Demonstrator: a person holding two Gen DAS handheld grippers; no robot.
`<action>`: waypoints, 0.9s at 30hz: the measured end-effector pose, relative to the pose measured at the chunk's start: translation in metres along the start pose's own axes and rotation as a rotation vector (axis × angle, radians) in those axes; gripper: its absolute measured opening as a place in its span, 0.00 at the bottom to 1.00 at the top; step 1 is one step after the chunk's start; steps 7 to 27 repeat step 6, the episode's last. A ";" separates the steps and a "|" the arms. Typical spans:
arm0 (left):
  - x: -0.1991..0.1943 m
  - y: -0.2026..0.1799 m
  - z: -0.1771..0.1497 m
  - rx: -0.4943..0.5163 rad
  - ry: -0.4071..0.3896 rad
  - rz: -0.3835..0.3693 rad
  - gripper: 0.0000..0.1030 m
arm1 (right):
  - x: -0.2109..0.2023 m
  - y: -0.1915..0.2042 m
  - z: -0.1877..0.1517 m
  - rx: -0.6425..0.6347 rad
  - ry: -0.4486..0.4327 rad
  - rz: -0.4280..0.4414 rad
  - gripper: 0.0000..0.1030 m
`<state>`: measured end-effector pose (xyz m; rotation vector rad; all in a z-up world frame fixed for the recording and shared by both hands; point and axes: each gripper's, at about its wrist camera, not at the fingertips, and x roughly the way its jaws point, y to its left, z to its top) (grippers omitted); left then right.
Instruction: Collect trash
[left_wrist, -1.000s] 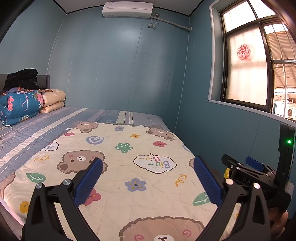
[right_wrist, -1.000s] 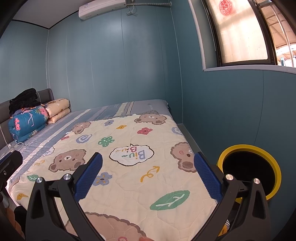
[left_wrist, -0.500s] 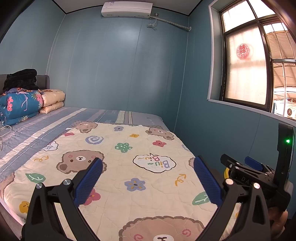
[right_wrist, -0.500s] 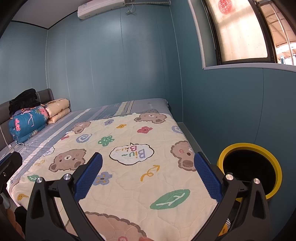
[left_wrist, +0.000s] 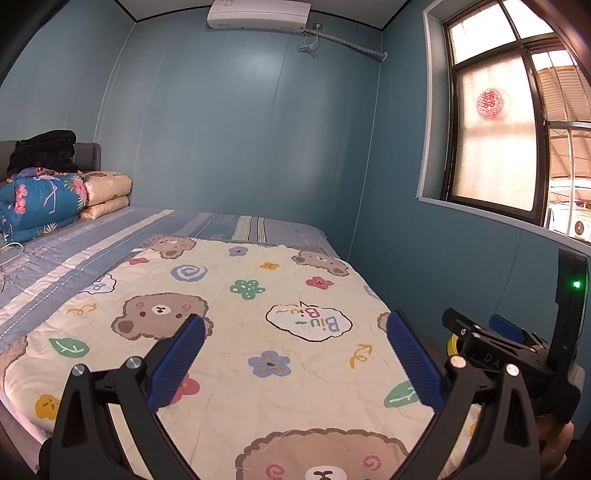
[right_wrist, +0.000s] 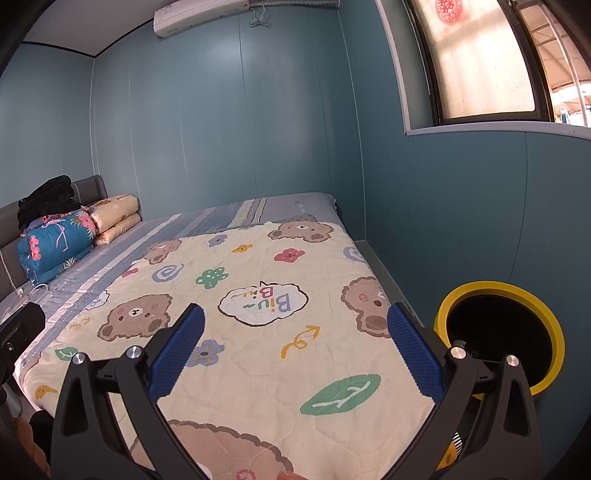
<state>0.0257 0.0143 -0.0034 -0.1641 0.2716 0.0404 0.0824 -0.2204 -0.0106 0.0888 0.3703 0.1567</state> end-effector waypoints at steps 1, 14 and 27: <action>0.000 0.000 0.000 -0.001 0.003 -0.002 0.92 | -0.001 0.001 -0.001 0.000 0.002 0.001 0.92; 0.001 0.000 0.000 0.001 0.001 0.004 0.92 | 0.000 0.000 -0.001 0.002 0.004 0.000 0.92; 0.001 0.000 0.000 0.001 0.001 0.004 0.92 | 0.000 0.000 -0.001 0.002 0.004 0.000 0.92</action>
